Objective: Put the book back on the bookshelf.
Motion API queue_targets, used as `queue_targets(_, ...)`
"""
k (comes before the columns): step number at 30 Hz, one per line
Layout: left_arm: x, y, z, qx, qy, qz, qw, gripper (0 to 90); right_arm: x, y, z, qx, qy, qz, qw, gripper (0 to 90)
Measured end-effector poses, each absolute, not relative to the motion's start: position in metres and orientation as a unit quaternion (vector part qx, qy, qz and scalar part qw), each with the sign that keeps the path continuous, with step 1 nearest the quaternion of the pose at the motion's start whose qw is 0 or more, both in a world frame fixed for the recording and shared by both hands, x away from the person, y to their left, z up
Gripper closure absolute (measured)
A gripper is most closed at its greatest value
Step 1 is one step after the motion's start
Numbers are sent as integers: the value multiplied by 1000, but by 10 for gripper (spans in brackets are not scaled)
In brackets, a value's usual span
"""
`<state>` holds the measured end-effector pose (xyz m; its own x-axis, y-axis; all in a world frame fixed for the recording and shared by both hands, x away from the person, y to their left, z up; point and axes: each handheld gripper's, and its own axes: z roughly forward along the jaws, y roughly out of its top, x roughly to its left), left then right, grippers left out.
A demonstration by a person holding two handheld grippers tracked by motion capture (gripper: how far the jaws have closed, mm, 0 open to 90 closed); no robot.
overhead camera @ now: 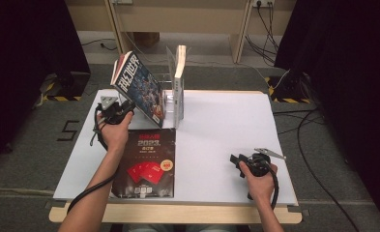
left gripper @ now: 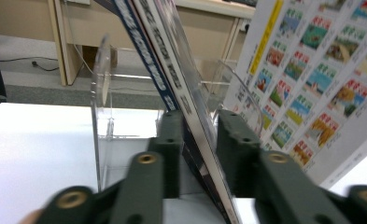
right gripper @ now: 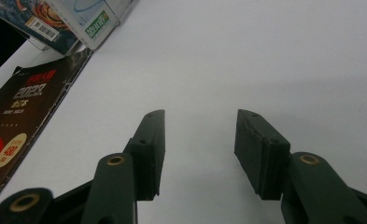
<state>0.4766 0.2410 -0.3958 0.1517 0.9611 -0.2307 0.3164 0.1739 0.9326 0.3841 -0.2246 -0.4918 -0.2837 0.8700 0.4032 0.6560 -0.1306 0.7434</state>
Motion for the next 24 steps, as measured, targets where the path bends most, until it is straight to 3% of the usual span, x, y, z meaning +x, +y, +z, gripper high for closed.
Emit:
queue_targets(8, 487, 248, -392, 533, 593, 319, 512, 437, 384, -223, -492, 589, 648, 470, 111, 541)
queue_targets(12, 502, 250, -392, 533, 601, 295, 517, 364, 384, -223, -492, 589, 649, 469, 109, 541)
queue_targets(17, 515, 251, -387, 525, 606, 283, 526, 438, 384, -224, -493, 590, 648, 470, 109, 541)
queue_targets(24, 525, 249, -379, 524, 605, 276, 533, 617, 385, -226, -493, 590, 649, 468, 107, 541)
